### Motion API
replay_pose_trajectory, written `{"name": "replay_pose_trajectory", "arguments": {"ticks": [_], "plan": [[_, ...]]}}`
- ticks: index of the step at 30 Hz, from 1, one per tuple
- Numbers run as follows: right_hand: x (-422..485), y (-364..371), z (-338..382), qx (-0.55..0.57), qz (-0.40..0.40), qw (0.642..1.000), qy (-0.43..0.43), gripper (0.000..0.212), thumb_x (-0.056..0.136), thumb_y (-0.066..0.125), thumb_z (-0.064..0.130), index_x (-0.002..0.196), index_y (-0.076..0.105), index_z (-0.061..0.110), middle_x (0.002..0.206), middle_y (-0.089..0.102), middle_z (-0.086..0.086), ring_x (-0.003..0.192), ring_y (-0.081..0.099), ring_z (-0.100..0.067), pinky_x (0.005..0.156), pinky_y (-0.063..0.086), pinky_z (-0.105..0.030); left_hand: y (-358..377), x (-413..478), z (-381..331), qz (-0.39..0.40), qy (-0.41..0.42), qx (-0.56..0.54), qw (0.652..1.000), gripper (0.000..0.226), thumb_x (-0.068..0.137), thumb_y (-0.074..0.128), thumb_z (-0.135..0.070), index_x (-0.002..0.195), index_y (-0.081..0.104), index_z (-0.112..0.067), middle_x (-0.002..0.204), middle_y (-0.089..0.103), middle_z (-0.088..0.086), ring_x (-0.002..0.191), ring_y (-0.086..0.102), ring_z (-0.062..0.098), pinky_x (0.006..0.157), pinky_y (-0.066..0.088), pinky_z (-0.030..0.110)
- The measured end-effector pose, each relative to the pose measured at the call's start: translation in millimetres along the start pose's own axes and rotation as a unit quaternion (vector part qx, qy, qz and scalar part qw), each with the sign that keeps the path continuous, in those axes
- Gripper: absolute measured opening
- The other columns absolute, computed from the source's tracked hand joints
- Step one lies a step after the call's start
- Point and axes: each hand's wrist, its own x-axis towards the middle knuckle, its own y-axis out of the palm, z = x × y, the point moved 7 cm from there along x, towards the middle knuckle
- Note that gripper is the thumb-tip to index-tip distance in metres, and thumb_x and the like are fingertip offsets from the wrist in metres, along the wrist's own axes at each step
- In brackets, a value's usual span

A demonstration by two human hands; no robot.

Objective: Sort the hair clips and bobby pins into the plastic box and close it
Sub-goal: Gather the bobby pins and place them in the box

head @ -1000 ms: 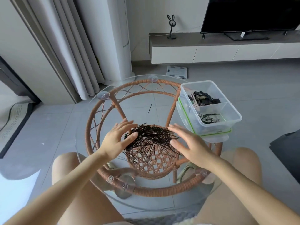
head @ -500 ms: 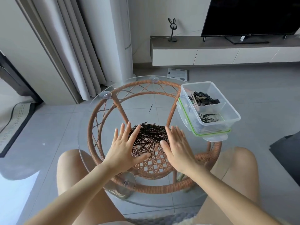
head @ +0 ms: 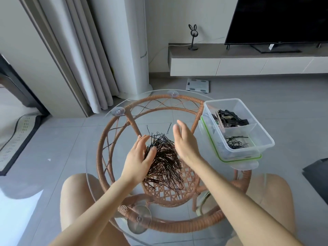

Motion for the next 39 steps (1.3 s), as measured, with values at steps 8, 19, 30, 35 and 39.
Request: {"name": "replay_pose_trajectory", "arguments": {"ticks": [8, 19, 30, 35, 39], "plan": [[31.0, 41.5, 0.8, -0.159, 0.144, 0.972, -0.092, 0.045, 0.1, 0.025, 0.031, 0.135, 0.039, 0.006, 0.143, 0.039, -0.013, 0.135, 0.03, -0.03, 0.11, 0.025, -0.039, 8.4, 63.4, 18.3, 0.037, -0.057, 0.133, 0.989, 0.056, 0.095, 0.03, -0.048, 0.144, 0.029, -0.02, 0.156, 0.016, 0.006, 0.146, 0.002, 0.019, 0.118, -0.002, 0.035], [-42.4, -88.4, 12.2, 0.072, 0.031, 0.991, -0.112, 0.028, 0.093, 0.046, 0.031, 0.114, 0.06, 0.022, 0.11, 0.067, 0.008, 0.103, 0.059, 0.003, 0.088, 0.044, -0.01, 33.2, 56.2, -3.6, 0.139, 0.01, 0.075, 0.987, 0.04, 0.096, 0.038, -0.037, 0.134, 0.047, -0.028, 0.149, 0.035, -0.002, 0.142, 0.021, 0.017, 0.114, 0.018, 0.034], [-61.8, -30.7, -20.4, -0.315, 0.182, 0.925, -0.106, 0.104, 0.062, 0.052, 0.078, 0.143, 0.018, 0.022, 0.143, 0.033, 0.0, 0.127, 0.036, -0.018, 0.096, 0.041, -0.036, -19.3, 29.2, -16.8, 0.126, 0.018, 0.297, 0.946, 0.059, 0.08, 0.05, -0.061, 0.13, 0.046, -0.031, 0.131, 0.052, 0.003, 0.123, 0.044, 0.023, 0.1, 0.038, 0.04], [-41.0, -1.1, -0.6, -0.348, 0.192, 0.909, -0.129, 0.107, 0.061, 0.058, 0.075, 0.141, 0.023, 0.014, 0.135, 0.042, -0.009, 0.12, 0.041, -0.027, 0.09, 0.043, -0.038, -8.6, 10.0, -7.2, 0.267, -0.013, 0.346, 0.899, 0.091, 0.067, 0.065, -0.062, 0.143, 0.023, -0.034, 0.131, 0.045, 0.008, 0.116, 0.046, 0.024, 0.094, 0.045, 0.036], [-35.0, 8.3, 13.0, -0.305, 0.191, 0.923, -0.134, 0.067, 0.075, 0.066, 0.051, 0.122, 0.048, 0.006, 0.112, 0.058, -0.011, 0.101, 0.057, -0.028, 0.081, 0.05, -0.038, -5.5, 14.5, -22.2, 0.229, 0.029, 0.297, 0.927, 0.072, 0.076, 0.07, -0.039, 0.138, 0.038, -0.024, 0.126, 0.055, 0.008, 0.109, 0.057, 0.022, 0.091, 0.046, 0.029]]}}
